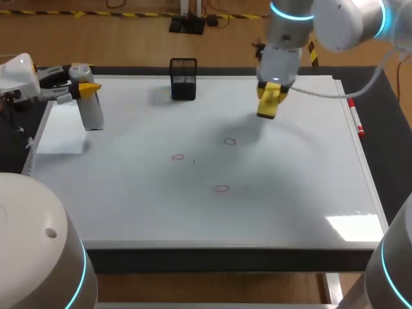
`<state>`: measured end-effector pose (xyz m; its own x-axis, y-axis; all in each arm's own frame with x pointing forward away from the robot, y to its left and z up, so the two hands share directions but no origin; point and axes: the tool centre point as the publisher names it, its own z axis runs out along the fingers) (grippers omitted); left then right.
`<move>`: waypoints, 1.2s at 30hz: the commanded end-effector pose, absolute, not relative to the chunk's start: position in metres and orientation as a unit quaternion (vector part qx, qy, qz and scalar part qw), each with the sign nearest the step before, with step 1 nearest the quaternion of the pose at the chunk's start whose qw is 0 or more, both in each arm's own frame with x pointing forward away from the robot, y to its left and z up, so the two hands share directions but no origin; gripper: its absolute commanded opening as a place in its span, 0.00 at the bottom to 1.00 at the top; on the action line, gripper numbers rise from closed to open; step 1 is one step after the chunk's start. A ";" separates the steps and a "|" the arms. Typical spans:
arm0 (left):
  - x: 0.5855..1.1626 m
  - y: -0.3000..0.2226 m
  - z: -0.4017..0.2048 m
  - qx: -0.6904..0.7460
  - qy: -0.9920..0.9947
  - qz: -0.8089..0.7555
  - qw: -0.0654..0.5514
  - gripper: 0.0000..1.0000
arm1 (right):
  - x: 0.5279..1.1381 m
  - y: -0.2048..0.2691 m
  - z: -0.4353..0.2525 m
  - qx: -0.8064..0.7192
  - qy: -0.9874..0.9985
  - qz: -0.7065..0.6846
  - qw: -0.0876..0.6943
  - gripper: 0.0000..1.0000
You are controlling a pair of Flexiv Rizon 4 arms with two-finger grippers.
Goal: Pick up the inspection probe, press it on each red-marked spot on the whiteboard one by one, put down the probe, pick up the eraser, and wipe off all the red marks.
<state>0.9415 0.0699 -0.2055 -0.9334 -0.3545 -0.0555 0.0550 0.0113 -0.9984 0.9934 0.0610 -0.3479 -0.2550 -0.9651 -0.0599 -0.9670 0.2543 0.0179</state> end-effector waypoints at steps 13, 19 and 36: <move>0.942 0.070 -0.204 -0.107 0.696 -0.695 0.146 0.00 | 0.936 0.207 -0.347 -0.704 0.710 0.024 0.025 0.00; 0.942 0.070 -0.204 -0.107 0.696 -0.695 0.146 0.00 | 0.910 0.249 -0.356 -0.732 0.679 0.041 0.032 0.00; 0.942 0.070 -0.204 -0.107 0.696 -0.695 0.146 0.00 | 0.868 0.337 -0.390 -0.759 0.650 0.026 0.023 0.00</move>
<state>0.9415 0.0699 -0.2056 -0.9335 -0.3543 -0.0555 0.0551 0.0113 -0.9984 0.8661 0.3195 -0.3798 0.1540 -0.9833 -0.0965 -0.9880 -0.1543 -0.0045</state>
